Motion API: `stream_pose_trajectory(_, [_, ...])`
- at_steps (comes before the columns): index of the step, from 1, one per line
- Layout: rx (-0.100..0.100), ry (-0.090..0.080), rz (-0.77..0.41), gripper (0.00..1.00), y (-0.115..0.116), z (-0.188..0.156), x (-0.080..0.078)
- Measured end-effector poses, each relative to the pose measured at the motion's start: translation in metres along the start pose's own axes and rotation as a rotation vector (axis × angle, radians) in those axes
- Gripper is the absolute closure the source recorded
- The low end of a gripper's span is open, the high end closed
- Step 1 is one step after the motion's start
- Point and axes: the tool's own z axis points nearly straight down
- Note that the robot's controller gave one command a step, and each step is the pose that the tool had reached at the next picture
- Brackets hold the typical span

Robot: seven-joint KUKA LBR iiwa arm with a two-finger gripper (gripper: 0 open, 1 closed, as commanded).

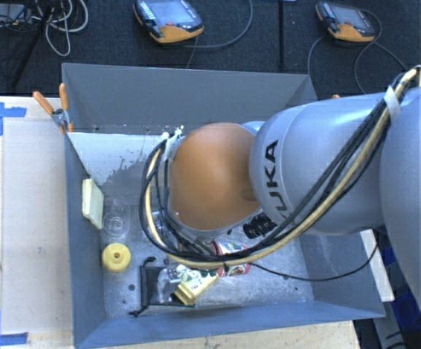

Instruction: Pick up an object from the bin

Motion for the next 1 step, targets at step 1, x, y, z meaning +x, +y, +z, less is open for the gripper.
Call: stream_pose_trajectory(1, [-0.001, -0.008, -0.019, 0.0, -0.0079, -0.0116, -0.0011])
